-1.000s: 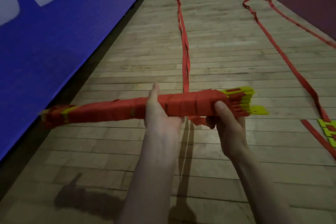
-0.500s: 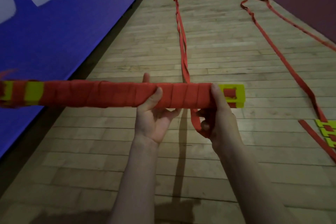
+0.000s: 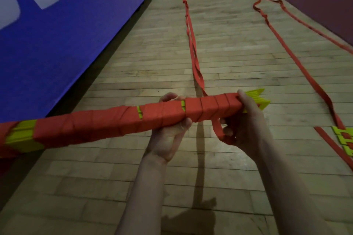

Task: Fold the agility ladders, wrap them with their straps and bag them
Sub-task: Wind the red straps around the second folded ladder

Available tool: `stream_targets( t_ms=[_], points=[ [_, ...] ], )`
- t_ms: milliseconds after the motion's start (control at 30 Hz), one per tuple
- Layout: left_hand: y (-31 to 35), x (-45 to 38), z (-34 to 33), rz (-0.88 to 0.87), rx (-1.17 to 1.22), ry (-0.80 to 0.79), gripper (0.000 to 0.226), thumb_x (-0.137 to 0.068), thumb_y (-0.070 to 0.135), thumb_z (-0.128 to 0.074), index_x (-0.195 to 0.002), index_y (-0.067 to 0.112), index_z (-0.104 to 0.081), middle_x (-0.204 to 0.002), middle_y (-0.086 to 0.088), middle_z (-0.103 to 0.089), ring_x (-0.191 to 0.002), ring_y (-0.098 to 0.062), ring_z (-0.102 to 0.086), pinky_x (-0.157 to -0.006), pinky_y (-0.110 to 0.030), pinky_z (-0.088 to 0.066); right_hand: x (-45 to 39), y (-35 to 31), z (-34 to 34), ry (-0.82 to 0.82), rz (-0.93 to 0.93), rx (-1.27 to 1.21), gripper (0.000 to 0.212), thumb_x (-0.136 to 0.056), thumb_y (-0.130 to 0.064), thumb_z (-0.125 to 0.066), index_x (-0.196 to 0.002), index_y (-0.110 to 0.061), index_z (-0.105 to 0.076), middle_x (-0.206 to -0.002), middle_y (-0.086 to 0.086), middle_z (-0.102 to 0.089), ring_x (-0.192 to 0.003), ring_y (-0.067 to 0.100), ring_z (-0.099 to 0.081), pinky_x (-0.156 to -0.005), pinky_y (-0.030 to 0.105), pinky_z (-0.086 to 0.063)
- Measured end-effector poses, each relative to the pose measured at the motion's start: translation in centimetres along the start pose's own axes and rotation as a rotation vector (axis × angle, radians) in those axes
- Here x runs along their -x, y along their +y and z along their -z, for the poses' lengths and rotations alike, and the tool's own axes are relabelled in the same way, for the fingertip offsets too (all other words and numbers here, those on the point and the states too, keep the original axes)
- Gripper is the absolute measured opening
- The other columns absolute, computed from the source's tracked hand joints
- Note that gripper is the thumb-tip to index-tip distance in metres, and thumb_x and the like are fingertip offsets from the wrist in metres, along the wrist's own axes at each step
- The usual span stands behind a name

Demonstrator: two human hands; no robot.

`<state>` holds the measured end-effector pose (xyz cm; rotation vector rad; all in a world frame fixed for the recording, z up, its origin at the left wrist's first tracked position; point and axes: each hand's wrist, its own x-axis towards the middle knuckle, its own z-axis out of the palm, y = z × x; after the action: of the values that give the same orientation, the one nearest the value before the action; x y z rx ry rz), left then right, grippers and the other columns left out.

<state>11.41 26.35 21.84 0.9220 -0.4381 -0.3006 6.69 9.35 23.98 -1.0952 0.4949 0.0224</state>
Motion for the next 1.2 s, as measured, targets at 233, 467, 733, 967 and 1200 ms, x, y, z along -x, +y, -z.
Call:
stream_targets(
  t_ms=[233,467,733,967,1200],
  points=[
    [1.5,-0.8,-5.8,0.177,0.494,0.503,0.042,-0.071,-0.01,-0.045,-0.106,0.01,-0.055,-0.107,-0.008,-0.067,-0.097,-0.027,-0.063,-0.096,-0.062,-0.04,-0.5,1.9,0.7,-0.017,0.333,-0.329,0.028,-0.086,-0.041,-0.051,-0.067,-0.021,-0.059,-0.061,-0.001,-0.039,-0.054,0.014,-0.034,-0.051,0.026,-0.031],
    [2.6,-1.8,-5.0,0.287,0.641,0.793,0.045,-0.083,0.044,-0.067,-0.114,0.018,-0.046,-0.103,-0.016,-0.053,-0.1,-0.042,-0.052,-0.073,-0.066,-0.038,-1.1,2.5,1.5,-0.084,0.491,0.05,0.054,-0.061,-0.065,-0.077,-0.086,-0.022,-0.056,-0.071,-0.008,-0.054,-0.063,0.01,-0.051,-0.061,0.035,-0.045],
    [2.4,-0.9,-1.7,0.106,0.676,0.702,0.028,-0.073,0.007,-0.05,-0.095,0.023,-0.056,-0.09,0.005,-0.068,-0.095,-0.02,-0.063,-0.094,-0.062,-0.038,0.0,2.5,0.7,-0.005,0.534,0.325,0.044,-0.066,-0.059,-0.07,-0.078,-0.017,-0.063,-0.065,0.004,-0.065,-0.057,0.019,-0.055,-0.055,0.029,-0.048],
    [2.6,-0.4,-1.0,0.026,0.461,0.516,0.073,-0.055,0.0,-0.038,-0.116,0.033,-0.063,-0.09,-0.002,-0.067,-0.092,-0.025,-0.06,-0.094,-0.058,-0.042,-0.2,1.9,-0.7,0.05,0.121,-0.001,0.056,-0.069,-0.069,-0.057,-0.082,-0.016,-0.069,-0.065,0.005,-0.062,-0.058,0.018,-0.049,-0.052,0.028,-0.038],
    [1.9,-0.2,-0.9,0.083,0.27,0.457,0.083,-0.042,-0.006,-0.04,-0.115,0.024,-0.068,-0.093,-0.003,-0.065,-0.092,-0.023,-0.062,-0.096,-0.049,-0.047,-0.1,2.0,0.1,0.091,0.029,-0.194,0.041,-0.089,-0.053,-0.049,-0.091,-0.013,-0.058,-0.064,0.004,-0.05,-0.05,0.015,-0.041,-0.054,0.028,-0.034]
  ],
)
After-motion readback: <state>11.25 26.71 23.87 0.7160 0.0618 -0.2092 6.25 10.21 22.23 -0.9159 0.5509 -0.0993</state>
